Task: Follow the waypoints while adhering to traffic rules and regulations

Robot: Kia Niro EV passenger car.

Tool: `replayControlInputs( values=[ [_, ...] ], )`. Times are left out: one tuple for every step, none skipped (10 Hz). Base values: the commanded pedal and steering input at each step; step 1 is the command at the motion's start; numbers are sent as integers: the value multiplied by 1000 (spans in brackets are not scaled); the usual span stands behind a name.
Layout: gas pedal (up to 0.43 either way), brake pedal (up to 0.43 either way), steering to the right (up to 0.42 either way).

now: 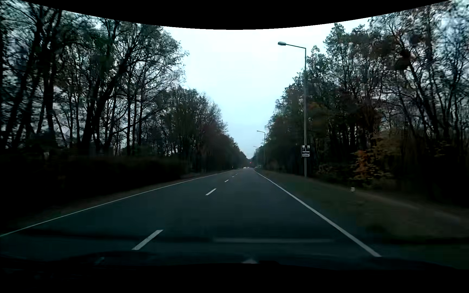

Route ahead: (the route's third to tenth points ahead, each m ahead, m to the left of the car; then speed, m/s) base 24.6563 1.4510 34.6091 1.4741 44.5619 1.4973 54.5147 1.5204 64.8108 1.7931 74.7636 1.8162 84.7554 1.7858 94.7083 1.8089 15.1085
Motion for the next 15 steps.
replayControlInputs(
  values=[
    [150, 0, 1],
    [138, 0, 1],
    [138, 0, 1],
    [138, 0, 1],
    [138, 0, 1],
    [138, 0, 0],
    [130, 0, 1],
    [130, 0, 1],
    [130, 0, 1],
    [118, 0, 1],
    [118, 0, 1],
    [118, 0, 1],
    [118, 0, 1],
    [118, 0, 0],
    [118, 0, 1]
  ],
)
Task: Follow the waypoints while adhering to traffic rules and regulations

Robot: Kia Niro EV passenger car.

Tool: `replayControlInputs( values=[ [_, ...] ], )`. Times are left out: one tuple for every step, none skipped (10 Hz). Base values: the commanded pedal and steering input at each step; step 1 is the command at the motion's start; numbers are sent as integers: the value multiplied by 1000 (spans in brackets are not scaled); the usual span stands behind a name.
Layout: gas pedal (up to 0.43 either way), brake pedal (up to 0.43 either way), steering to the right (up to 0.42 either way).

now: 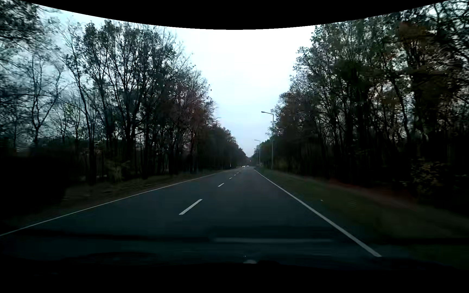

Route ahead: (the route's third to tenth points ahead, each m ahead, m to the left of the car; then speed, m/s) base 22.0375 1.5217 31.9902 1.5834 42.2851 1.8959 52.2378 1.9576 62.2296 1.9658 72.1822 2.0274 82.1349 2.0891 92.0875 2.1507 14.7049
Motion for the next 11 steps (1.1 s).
replayControlInputs(
  values=[
    [118, 0, 0],
    [118, 0, 1],
    [118, 0, 1],
    [118, 0, 1],
    [118, 0, 1],
    [118, 0, 1],
    [118, 0, 1],
    [118, 0, 1],
    [110, 0, 2],
    [110, 0, 3],
    [98, 0, 4]
  ],
)
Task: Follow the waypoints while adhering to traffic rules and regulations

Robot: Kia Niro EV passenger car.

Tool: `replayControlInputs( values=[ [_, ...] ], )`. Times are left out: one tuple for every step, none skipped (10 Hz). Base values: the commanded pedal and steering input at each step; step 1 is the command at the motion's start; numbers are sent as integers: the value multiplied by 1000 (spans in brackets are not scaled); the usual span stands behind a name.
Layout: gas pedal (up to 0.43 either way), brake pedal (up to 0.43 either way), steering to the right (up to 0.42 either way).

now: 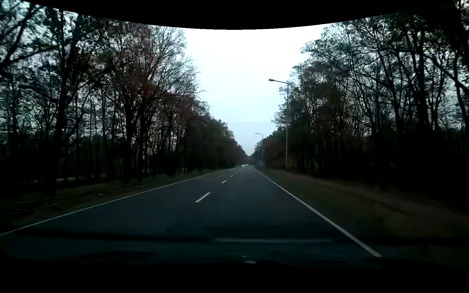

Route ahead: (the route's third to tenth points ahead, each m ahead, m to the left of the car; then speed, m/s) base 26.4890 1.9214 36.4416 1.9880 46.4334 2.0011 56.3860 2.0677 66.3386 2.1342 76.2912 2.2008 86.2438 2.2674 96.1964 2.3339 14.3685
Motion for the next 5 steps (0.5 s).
replayControlInputs(
  values=[
    [67, 0, 5],
    [8, 0, 4],
    [0, 0, 5],
    [0, 0, 5],
    [0, 0, 5]
  ],
)
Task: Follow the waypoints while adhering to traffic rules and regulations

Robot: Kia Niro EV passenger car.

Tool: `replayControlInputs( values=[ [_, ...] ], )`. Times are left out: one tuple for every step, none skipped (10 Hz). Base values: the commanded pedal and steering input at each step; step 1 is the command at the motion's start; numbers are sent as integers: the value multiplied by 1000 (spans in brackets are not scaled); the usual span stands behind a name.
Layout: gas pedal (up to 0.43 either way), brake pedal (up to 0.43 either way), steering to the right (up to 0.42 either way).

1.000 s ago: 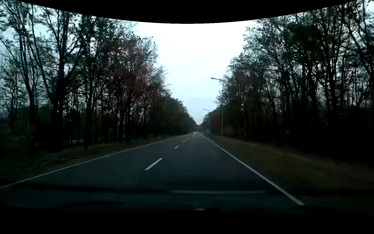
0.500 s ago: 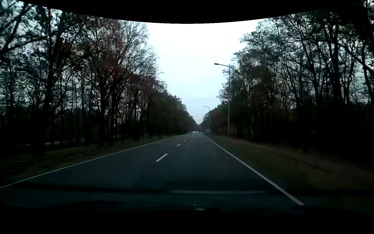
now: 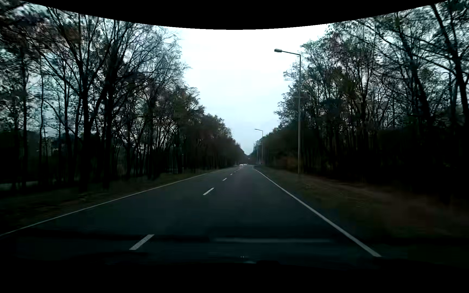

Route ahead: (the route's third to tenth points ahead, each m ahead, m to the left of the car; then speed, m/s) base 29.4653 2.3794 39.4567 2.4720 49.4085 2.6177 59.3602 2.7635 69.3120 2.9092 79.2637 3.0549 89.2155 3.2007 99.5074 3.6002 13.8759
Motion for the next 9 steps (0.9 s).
replayControlInputs(
  values=[
    [0, 0, 5],
    [0, 0, 5],
    [0, 0, 5],
    [0, 0, 4],
    [0, 0, 4],
    [0, 0, 4],
    [0, 0, 4],
    [0, 0, 2],
    [0, 0, 1]
  ],
)
